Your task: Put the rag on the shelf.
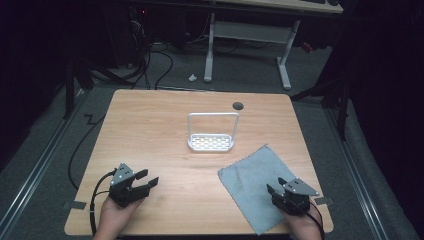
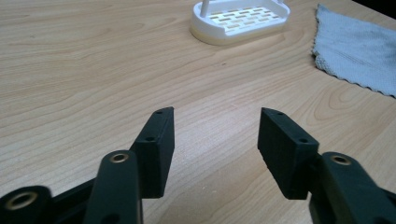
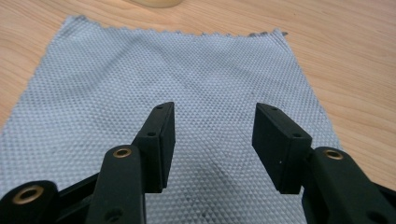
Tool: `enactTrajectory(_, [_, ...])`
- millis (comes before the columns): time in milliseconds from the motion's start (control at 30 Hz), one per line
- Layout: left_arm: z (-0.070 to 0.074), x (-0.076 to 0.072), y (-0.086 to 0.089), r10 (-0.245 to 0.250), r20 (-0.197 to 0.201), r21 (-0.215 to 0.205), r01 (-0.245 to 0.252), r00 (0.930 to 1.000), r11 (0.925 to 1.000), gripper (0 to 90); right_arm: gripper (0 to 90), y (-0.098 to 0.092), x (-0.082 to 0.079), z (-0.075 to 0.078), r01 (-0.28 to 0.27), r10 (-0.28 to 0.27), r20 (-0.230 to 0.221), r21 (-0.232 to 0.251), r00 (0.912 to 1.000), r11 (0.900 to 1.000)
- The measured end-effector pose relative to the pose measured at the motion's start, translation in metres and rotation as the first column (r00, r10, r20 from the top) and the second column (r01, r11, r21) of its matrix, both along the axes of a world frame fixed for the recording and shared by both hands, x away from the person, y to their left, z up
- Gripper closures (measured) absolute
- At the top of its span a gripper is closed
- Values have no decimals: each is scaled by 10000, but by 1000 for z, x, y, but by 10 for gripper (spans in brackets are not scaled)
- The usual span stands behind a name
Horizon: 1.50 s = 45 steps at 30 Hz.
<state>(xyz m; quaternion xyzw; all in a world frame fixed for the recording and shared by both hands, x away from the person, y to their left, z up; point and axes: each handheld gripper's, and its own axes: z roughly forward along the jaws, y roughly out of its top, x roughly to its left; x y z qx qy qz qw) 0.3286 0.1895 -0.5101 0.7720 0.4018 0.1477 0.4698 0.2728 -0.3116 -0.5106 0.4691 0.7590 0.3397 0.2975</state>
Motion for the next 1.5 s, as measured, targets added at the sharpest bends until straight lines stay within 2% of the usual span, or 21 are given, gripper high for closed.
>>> enactTrajectory(67, [1,-1,0,65,40,-5,-65,10000,10000,511,544,2,-2,1,-131,132,114,-139,9998,9998])
enactTrajectory(200, [4,-3,1,200,208,-82,-198,9996,9998,514,570,5,-2,1,-257,257,11,-189,9997,9995])
enactTrajectory(233, [5,-3,1,181,211,-147,-178,9996,9997,514,642,5,-1,0,-385,385,-217,8,9990,9993])
enactTrajectory(333, [6,-2,-1,102,101,-217,-100,9999,9997,513,709,4,-1,0,-491,504,-391,336,9980,9982])
enactTrajectory(367, [6,-3,-2,82,153,-165,-80,9998,9998,509,805,3,1,-1,-489,532,-686,624,9962,9968])
enactTrajectory(467, [9,-5,-7,-102,267,-85,104,9996,9999,509,900,2,3,-2,-468,525,-965,604,9939,9971])
enactTrajectory(533, [9,-6,-8,-147,203,-148,150,9997,9998,514,900,2,4,-4,-522,574,-1200,463,9911,9976])
enactTrajectory(567, [9,-5,-10,-287,-126,-359,282,9995,9990,522,900,3,5,-5,-551,603,-1338,421,9892,9976])
enactTrajectory(600, [9,-5,-10,-349,-210,-448,340,9992,9984,530,900,4,6,-7,-637,679,-1391,342,9879,9974])
enactTrajectory(700, [11,-6,-12,-390,-250,-620,373,9989,9974,534,900,8,7,-13,-758,771,-1737,141,9818,9970])
enactTrajectory(733, [11,-6,-13,-402,-301,-626,383,9987,9973,533,900,8,8,-13,-808,818,-1675,129,9825,9966])
enactTrajectory(900, [11,-7,-15,-465,-247,-429,454,9986,9980,524,900,17,7,-13,-836,856,-1707,186,9816,9963])
enactTrajectory(1033, [12,-8,-19,-412,107,-136,413,9991,9991,509,900,30,6,-13,-1179,1195,-1686,194,9784,9928])
enactTrajectory(1167, [12,-8,-21,-278,253,-80,280,9993,9996,478,900,57,6,-14,-1902,1907,-1662,189,9675,9816])
enactTrajectory(1267, [11,-8,-21,-246,249,-66,248,9994,9997,468,900,73,6,-14,-2516,2507,-1657,159,9538,9677])
enactTrajectory(1333, [10,-8,-21,-212,209,-62,213,9996,9998,468,900,75,5,-11,-2564,2552,-1463,112,9557,9665])
enactTrajectory(1367, [10,-9,-20,-214,178,-111,216,9996,9997,469,900,64,7,-6,-2140,2150,-1144,212,9699,9766])
enactTrajectory(1400, [10,-9,-20,-214,178,-111,216,9996,9997,469,900,57,8,-4,-1901,1918,-1075,263,9755,9814])
enactTrajectory(1433, [10,-9,-20,-189,209,-124,191,9996,9997,469,900,57,8,-4,-1901,1918,-1075,263,9755,9814])
enactTrajectory(1467, [9,-9,-21,-200,170,-125,203,9997,9997,470,900,34,11,-1,-1028,1026,-853,24,9911,9947])
enactTrajectory(1500, [9,-9,-21,-200,170,-125,203,9997,9997,471,900,34,11,-1,-1028,1026,-853,24,9911,9947])
